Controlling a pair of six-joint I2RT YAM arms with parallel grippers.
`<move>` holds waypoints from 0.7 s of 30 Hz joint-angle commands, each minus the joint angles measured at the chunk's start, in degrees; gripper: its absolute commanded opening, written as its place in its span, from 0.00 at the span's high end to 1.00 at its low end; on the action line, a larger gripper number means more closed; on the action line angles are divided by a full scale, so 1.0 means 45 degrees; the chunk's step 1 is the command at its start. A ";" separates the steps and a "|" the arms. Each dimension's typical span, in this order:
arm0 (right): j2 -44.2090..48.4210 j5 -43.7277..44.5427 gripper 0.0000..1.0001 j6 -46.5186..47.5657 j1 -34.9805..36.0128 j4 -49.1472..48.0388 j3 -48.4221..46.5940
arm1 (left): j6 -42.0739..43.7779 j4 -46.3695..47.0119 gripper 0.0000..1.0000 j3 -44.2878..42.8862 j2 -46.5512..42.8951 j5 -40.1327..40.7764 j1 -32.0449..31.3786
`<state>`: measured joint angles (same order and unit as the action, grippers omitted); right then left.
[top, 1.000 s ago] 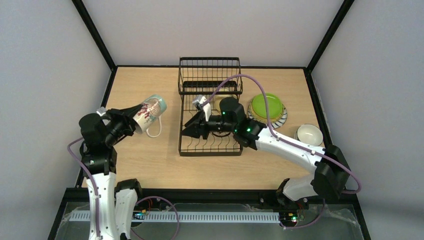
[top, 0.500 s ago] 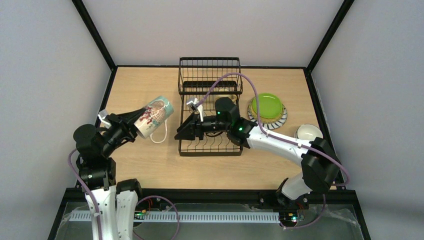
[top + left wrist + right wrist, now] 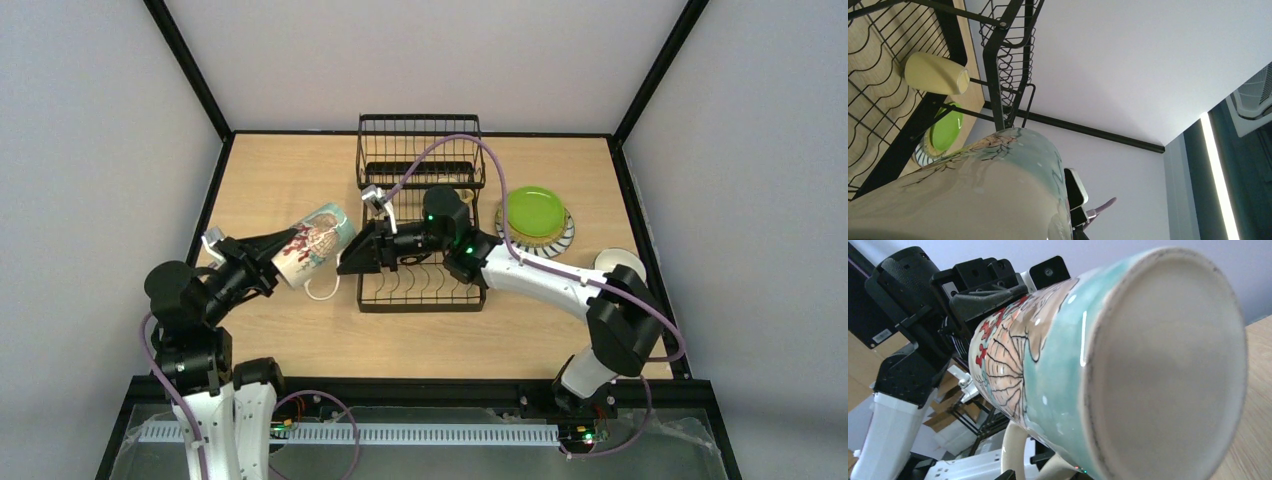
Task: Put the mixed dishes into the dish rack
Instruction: Pass from the left arm to the right
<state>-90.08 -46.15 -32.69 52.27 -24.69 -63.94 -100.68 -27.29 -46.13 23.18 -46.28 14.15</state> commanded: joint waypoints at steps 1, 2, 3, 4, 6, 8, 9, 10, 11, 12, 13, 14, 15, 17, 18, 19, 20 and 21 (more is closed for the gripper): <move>-0.0326 -0.0513 0.00 -0.0504 0.0292 -0.0783 -0.0794 | -0.0765 0.1458 0.98 -0.0104 -0.0253 -0.0898 -0.0001; -0.0396 -0.0541 0.00 -0.0536 0.0370 -0.0781 -0.0884 | -0.0814 0.1580 0.98 -0.0128 -0.0220 -0.0920 0.0000; -0.0485 -0.0562 0.00 -0.0574 0.0434 -0.0771 -0.0961 | -0.0842 0.1690 0.98 -0.0131 -0.0160 -0.0945 -0.0010; -0.0599 -0.0564 0.00 -0.0613 0.0501 -0.0794 -0.1014 | -0.0881 0.1841 0.98 -0.0148 -0.0111 -0.0977 -0.0007; -0.0740 -0.0574 0.00 -0.0725 0.0601 -0.0896 -0.1077 | -0.0906 0.2007 0.98 -0.0188 0.0016 -0.1024 -0.0001; -0.0891 -0.0603 0.00 -0.0828 0.0694 -0.0980 -0.1159 | -0.0926 0.2106 0.98 -0.0215 0.0063 -0.1058 -0.0005; -0.0981 -0.0601 0.00 -0.0864 0.0743 -0.0989 -0.1230 | -0.0926 0.2120 0.98 -0.0200 0.0066 -0.1077 -0.0001; -0.1049 -0.0618 0.00 -0.0908 0.0774 -0.1040 -0.1302 | -0.0927 0.2146 0.98 -0.0194 0.0067 -0.1096 -0.0001; -0.1145 -0.0664 0.00 -0.0996 0.0812 -0.1106 -0.1384 | -0.0927 0.2139 0.98 -0.0171 0.0076 -0.1118 0.0000; -0.1240 -0.0694 0.00 -0.1076 0.0853 -0.1192 -0.1465 | -0.0909 0.2138 0.98 -0.0146 0.0056 -0.1131 0.0000; -0.1335 -0.0727 0.00 -0.1166 0.0885 -0.1252 -0.1556 | -0.0907 0.2129 0.98 -0.0101 0.0021 -0.1154 0.0000; -0.1437 -0.0766 0.00 -0.1256 0.0911 -0.1328 -0.1628 | -0.0914 0.2120 0.98 -0.0084 0.0007 -0.1157 0.0000; -0.1514 -0.0778 0.00 -0.1328 0.0954 -0.1396 -0.1708 | -0.0908 0.2112 0.98 -0.0025 -0.0034 -0.1143 0.0000; -0.1685 -0.0779 0.01 -0.1481 0.1050 -0.1502 -0.1876 | -0.0907 0.2105 0.98 0.0067 -0.0091 -0.1142 -0.0002; -0.1767 -0.0779 0.02 -0.1569 0.1105 -0.1574 -0.1977 | -0.0922 0.2100 0.98 0.0113 -0.0126 -0.1159 -0.0001; -0.1855 -0.0804 0.04 -0.1692 0.1127 -0.1698 -0.2035 | -0.0926 0.2104 0.98 0.0182 -0.0167 -0.1177 0.0000; -0.1932 -0.0831 0.06 -0.1817 0.1137 -0.1818 -0.2098 | -0.0929 0.2090 0.98 0.0228 -0.0199 -0.1187 0.0000; -0.2048 -0.0852 0.08 -0.1933 0.1138 -0.1921 -0.2170 | -0.0927 0.2090 0.98 0.0275 -0.0241 -0.1195 0.0000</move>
<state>-97.41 -48.71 -39.38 55.83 -28.10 -70.06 -103.37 -21.30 -45.47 23.49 -45.74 14.57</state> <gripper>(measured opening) 0.949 0.186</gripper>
